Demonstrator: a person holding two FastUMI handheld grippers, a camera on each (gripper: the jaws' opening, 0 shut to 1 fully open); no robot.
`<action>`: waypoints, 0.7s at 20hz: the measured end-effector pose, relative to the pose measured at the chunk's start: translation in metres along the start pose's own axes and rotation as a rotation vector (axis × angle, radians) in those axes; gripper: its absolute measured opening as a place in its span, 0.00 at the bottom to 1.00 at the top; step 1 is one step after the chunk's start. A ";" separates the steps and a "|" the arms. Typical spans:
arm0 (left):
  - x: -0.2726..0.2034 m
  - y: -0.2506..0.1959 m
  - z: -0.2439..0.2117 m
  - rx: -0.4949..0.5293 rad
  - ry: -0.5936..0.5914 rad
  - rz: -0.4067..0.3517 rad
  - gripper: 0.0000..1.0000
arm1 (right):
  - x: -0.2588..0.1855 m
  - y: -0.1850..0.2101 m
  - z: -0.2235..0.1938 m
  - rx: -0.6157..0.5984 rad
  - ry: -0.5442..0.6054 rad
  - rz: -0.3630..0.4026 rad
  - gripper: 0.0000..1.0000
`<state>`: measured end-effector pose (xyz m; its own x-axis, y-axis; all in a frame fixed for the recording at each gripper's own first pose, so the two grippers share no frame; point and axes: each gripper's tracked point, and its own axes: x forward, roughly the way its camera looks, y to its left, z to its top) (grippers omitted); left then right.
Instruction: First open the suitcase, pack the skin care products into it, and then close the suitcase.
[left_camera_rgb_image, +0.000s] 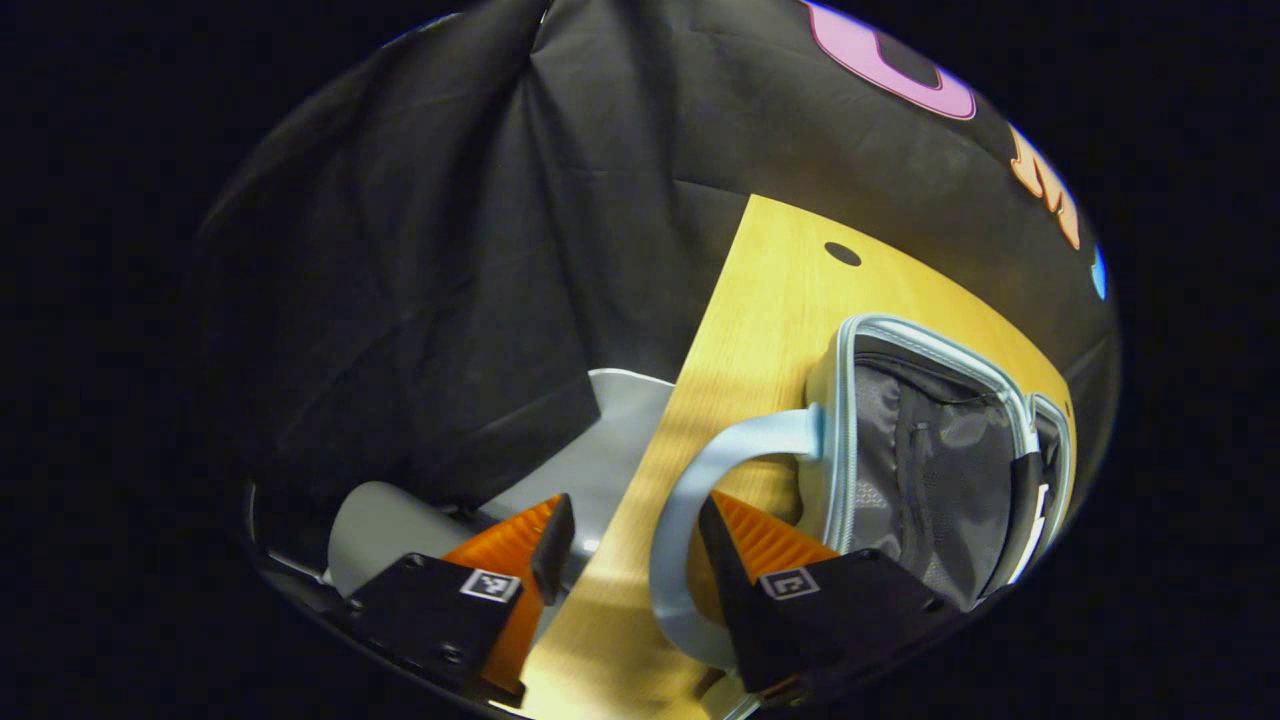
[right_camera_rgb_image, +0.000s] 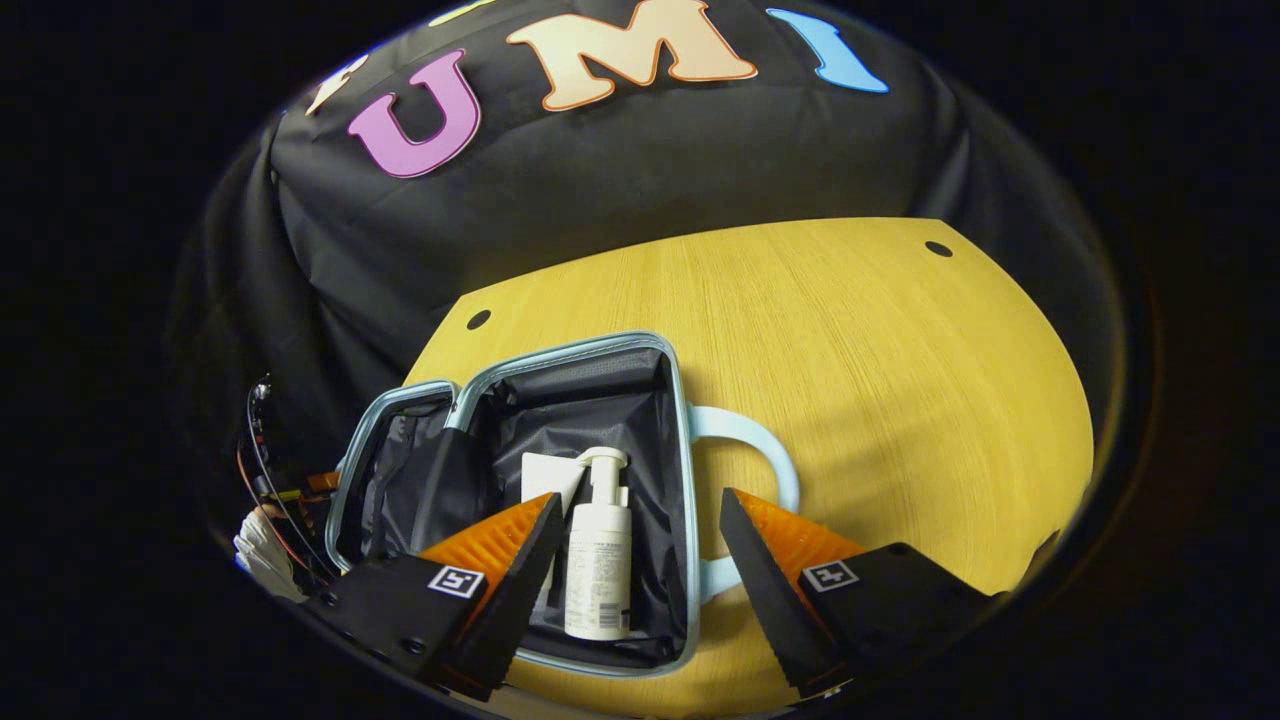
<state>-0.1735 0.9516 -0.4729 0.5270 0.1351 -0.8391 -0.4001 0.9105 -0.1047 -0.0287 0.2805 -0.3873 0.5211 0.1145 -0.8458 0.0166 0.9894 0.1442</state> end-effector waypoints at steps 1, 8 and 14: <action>0.002 -0.008 -0.004 -0.005 0.024 -0.025 0.60 | -0.001 -0.003 0.000 0.000 -0.004 -0.004 0.99; -0.024 -0.013 0.010 0.062 0.049 0.041 0.03 | -0.007 -0.029 0.004 0.015 -0.036 -0.014 0.97; -0.103 -0.043 0.059 0.123 -0.078 0.007 0.00 | -0.010 -0.045 0.009 0.015 -0.045 0.011 0.97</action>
<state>-0.1665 0.9218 -0.3501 0.5827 0.1672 -0.7953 -0.3114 0.9498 -0.0285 -0.0265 0.2339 -0.3806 0.5590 0.1210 -0.8203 0.0231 0.9866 0.1612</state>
